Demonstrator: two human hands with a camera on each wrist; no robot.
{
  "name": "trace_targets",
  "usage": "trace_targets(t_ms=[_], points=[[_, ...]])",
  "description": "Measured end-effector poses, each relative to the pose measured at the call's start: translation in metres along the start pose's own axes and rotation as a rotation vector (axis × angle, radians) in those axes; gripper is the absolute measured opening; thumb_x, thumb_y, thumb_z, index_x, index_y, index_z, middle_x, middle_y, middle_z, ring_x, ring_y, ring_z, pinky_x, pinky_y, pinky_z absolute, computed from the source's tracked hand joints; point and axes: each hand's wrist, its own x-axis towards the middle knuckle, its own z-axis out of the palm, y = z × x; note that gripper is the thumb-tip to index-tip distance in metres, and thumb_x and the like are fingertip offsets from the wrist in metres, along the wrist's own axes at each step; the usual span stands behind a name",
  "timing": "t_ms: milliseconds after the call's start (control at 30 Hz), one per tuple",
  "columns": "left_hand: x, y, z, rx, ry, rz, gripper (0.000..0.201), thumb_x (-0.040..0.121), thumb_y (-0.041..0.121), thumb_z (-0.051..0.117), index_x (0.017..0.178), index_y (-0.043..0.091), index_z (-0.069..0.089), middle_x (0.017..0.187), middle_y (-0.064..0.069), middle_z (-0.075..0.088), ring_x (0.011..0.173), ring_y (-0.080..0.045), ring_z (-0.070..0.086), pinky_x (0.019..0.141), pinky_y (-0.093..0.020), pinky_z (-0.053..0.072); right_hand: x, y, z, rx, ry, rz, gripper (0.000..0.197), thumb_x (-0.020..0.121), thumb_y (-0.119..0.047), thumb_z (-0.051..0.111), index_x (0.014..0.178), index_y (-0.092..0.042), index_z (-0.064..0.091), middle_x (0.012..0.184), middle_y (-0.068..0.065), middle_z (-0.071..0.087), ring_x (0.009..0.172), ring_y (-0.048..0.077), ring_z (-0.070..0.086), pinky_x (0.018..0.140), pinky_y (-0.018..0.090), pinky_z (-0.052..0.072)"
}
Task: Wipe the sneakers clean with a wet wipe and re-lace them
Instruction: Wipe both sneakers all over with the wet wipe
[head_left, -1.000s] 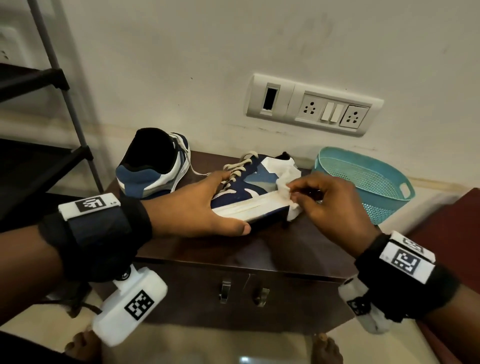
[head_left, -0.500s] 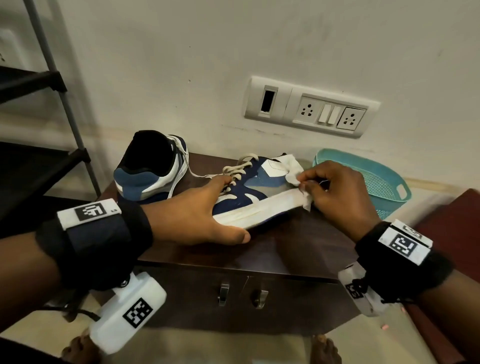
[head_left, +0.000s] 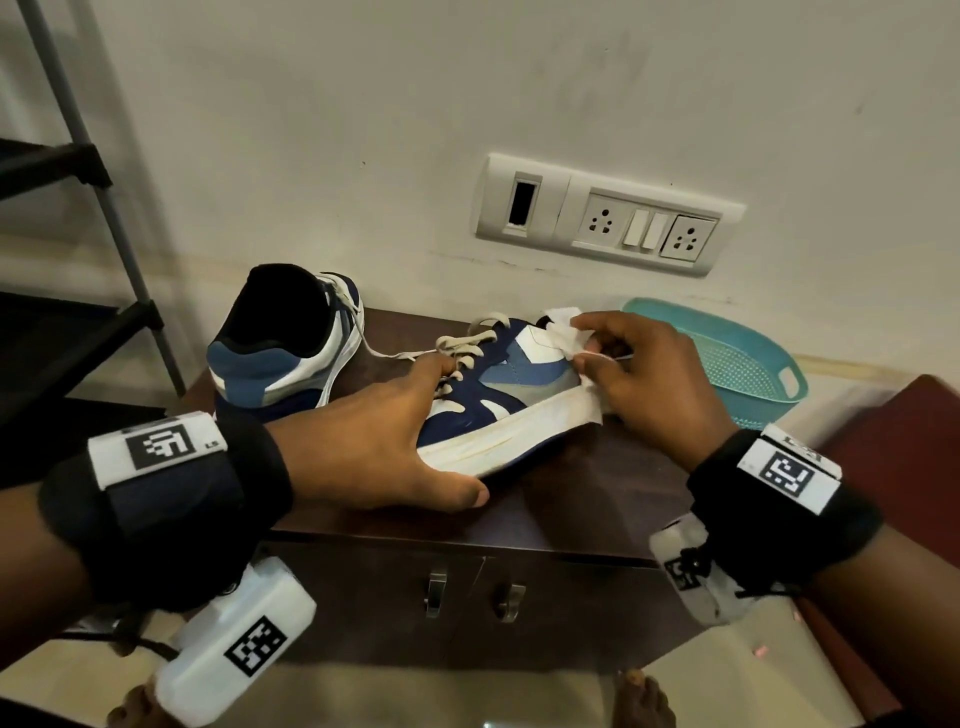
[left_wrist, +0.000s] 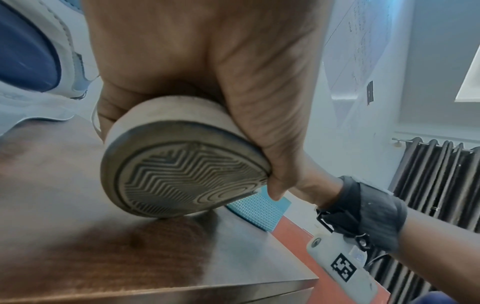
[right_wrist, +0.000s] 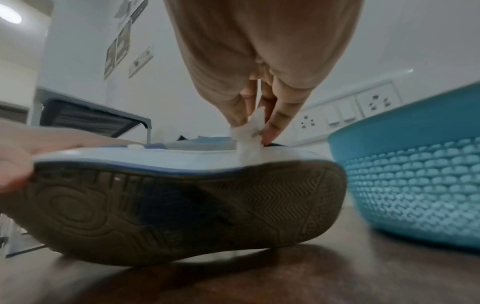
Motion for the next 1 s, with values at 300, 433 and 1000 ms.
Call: trace_targets(t_ms=[300,433,1000], points=[[-0.007,0.005,0.001,0.051,-0.002,0.033,0.119,0.066,0.071,0.077,0.153,0.036,0.004,0.155,0.013,0.036,0.122,0.003,0.042,0.099,-0.015,0.034,0.006,0.012,-0.003,-0.089,0.097,-0.097,0.017,0.086,-0.005,0.074,0.095,-0.017,0.081,0.094,0.0,0.073,0.091,0.019,0.068,0.085,0.03,0.052],[-0.008,0.008,0.001,0.063,0.003,0.038,0.118,0.068,0.071,0.076,0.154,0.036,0.004,0.155,0.014,0.036,0.124,0.004,0.041,0.096,-0.012,0.031,-0.009,-0.012,0.006,0.019,0.064,-0.193,0.014,0.087,-0.004,0.073,0.092,-0.016,0.078,0.093,-0.003,0.071,0.086,0.006,0.063,0.081,0.018,0.048],[-0.006,0.003,0.001,0.06,0.014,0.049,0.116,0.065,0.072,0.077,0.153,0.033,0.01,0.152,0.016,0.039,0.126,-0.001,0.046,0.1,-0.017,0.037,0.009,0.006,0.002,-0.01,0.09,-0.185,0.017,0.086,-0.003,0.073,0.091,-0.017,0.079,0.094,-0.002,0.073,0.09,0.011,0.067,0.087,0.026,0.052]])
